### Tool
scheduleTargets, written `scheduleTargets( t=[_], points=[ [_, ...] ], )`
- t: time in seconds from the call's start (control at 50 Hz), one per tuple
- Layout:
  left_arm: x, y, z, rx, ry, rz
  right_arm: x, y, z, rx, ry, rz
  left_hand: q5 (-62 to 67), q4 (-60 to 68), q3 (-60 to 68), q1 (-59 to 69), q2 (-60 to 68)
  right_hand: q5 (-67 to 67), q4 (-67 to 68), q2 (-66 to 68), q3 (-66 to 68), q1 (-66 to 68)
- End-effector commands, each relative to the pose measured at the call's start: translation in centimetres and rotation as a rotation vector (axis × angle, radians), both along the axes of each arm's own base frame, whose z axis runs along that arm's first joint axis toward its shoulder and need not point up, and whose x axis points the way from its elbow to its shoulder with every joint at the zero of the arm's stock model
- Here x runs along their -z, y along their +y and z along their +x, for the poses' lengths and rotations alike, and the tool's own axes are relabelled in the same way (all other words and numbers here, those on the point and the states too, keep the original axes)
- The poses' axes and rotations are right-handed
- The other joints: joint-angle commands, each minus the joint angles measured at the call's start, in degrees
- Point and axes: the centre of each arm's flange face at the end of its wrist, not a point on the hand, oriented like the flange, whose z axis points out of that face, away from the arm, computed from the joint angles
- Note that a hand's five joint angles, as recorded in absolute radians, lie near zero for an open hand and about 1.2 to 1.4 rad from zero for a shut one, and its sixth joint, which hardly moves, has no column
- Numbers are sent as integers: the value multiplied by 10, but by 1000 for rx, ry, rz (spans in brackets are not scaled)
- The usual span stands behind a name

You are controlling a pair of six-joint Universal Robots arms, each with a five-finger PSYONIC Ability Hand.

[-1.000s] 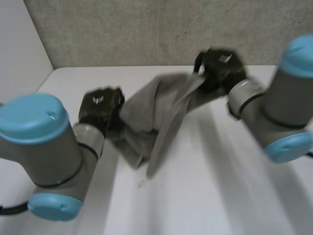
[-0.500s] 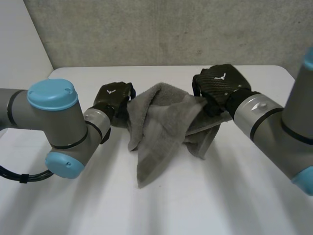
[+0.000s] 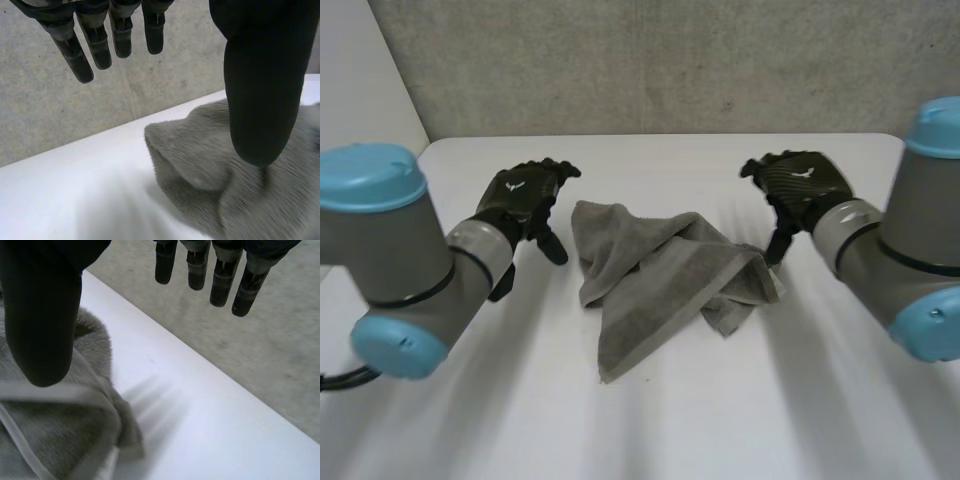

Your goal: Fold the towel.

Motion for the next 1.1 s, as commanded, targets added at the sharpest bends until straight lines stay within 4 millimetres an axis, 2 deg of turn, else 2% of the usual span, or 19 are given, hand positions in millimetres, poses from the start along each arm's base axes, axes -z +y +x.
scheduleTargets(
  t=[0.02, 0.04, 0.08, 0.1, 0.12, 0.14, 0.18, 0.24, 0.3, 0.4, 0.52, 0.62, 0.78, 0.84, 0.88, 0.9, 0.94, 1.06, 1.1],
  points=[
    [1, 26, 11, 7, -12, 25, 11, 26, -11, -17, 82, 32, 2, 2, 1, -6, 2, 60, 65, 68, 77, 79],
    [4, 30, 13, 4, -16, 37, 11, 26, -11, -18, 82, 32, 2, 2, 1, -6, 2, 60, 65, 68, 77, 79],
    [6, 32, 15, 1, -20, 45, 7, 60, 8, -118, 74, 30, 2, 2, 1, -6, 2, 62, 67, 70, 78, 81],
    [9, 34, 18, -5, -27, 56, 7, 61, 8, -118, 74, 30, 4, 4, 3, -4, 4, 62, 67, 70, 78, 80],
    [9, 34, 18, -5, -27, 56, 5, 76, 17, -165, 66, 26, 4, 4, 3, -4, 4, 59, 64, 67, 75, 77],
    [11, 36, 20, -10, -30, 65, 5, 76, 17, -165, 66, 26, 5, 6, 4, -2, 5, 59, 64, 67, 75, 77],
    [14, 37, 22, -15, -35, 76, 4, 99, 32, -231, 39, 41, 7, 7, 6, -1, 7, 55, 60, 63, 72, 74],
    [19, 38, 26, -22, -42, 91, 9, 114, 45, -279, 0, 62, 14, 14, 13, 6, 14, 55, 60, 63, 72, 74],
    [21, 34, 31, -38, -42, 99, 15, 116, 53, -297, -22, 73, 54, 54, 53, 46, 54, 57, 62, 65, 73, 75],
    [31, 28, 31, -47, -44, 119, 40, 123, 81, -373, -38, 61, 83, 83, 82, 75, 83, 59, 64, 67, 75, 77],
    [51, 17, 30, -56, -54, 140, 64, 124, 103, -451, 19, 52, 79, 80, 78, 72, 79, 96, 101, 104, 112, 114],
    [52, 10, 36, -80, -48, 141, 92, 121, 117, -556, 144, -1, 78, 78, 77, 70, 78, 133, 138, 141, 149, 151],
    [50, 7, 41, -101, -41, 139, 113, 109, 130, -582, 192, -49, 66, 66, 65, 58, 66, 166, 171, 174, 183, 185],
    [50, 7, 41, -101, -39, 138, 115, 106, 132, -577, 192, -58, 64, 65, 63, 57, 64, 192, 197, 200, 208, 210],
    [50, 7, 41, -101, -39, 138, 118, 101, 136, -572, 184, -83, 64, 65, 63, 57, 64, 379, 384, 387, 395, 397],
    [50, 7, 41, -101, -40, 140, 118, 101, 136, -572, 184, -83, 64, 65, 63, 57, 64, 380, 385, 388, 396, 398],
    [50, 7, 41, -100, -40, 141, 115, 93, 139, -539, 172, -135, 66, 66, 65, 58, 66, 659, 664, 667, 675, 677],
    [50, 10, 39, -91, -41, 141, 106, 77, 137, -429, 157, -206, 78, 78, 77, 70, 78, 660, 665, 668, 677, 679],
    [50, 9, 38, -88, -38, 139, 94, 66, 127, -368, 156, -221, 83, 83, 82, 75, 83, 660, 665, 668, 677, 679]
  ],
)
